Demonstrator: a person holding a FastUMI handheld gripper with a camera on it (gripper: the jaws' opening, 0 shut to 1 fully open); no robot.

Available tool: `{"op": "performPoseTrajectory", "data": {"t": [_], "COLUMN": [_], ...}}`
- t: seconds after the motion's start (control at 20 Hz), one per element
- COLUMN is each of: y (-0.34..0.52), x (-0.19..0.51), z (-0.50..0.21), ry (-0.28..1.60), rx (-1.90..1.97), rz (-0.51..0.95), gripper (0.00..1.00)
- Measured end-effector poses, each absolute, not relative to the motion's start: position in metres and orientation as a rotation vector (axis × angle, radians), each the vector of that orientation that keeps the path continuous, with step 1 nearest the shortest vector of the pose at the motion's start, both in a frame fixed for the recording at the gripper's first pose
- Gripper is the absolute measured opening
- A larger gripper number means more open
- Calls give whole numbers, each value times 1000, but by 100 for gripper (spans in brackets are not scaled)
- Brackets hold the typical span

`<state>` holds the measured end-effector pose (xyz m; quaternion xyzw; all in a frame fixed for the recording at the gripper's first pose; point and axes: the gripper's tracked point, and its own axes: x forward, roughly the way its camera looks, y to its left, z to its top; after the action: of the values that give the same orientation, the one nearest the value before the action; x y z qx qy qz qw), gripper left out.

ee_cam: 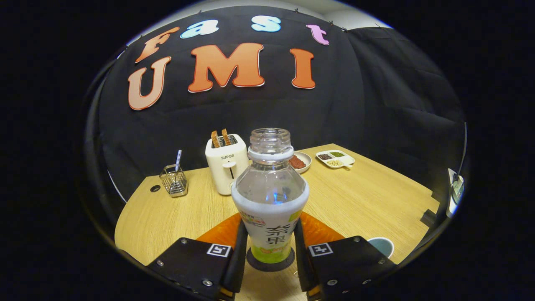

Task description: Take the bottle from table, then pour the juice into the cup, finally place the bottle on the coaster

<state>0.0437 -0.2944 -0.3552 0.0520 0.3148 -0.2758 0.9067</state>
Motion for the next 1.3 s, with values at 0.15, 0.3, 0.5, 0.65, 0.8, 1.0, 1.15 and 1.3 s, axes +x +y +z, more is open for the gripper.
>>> {"op": "performPoseTrajectory", "data": {"t": [0.15,0.3,0.5,0.65,0.8,1.0,1.15,1.3], "y": [-296,-295,-292,-290,-288,-286,-281,-279], "x": [45,43,45,44,44,41,38,30], "z": [-366,-379,-389,-394,-391,-390,-396,-404], "ry": [661,693,715,714,703,686,698,725], "rx": [108,88,65,59,62,57,56,35], "rz": [-576,-578,-563,-562,-562,-560,-554,-555], "gripper": [53,53,53,57,60,64,66,67]}}
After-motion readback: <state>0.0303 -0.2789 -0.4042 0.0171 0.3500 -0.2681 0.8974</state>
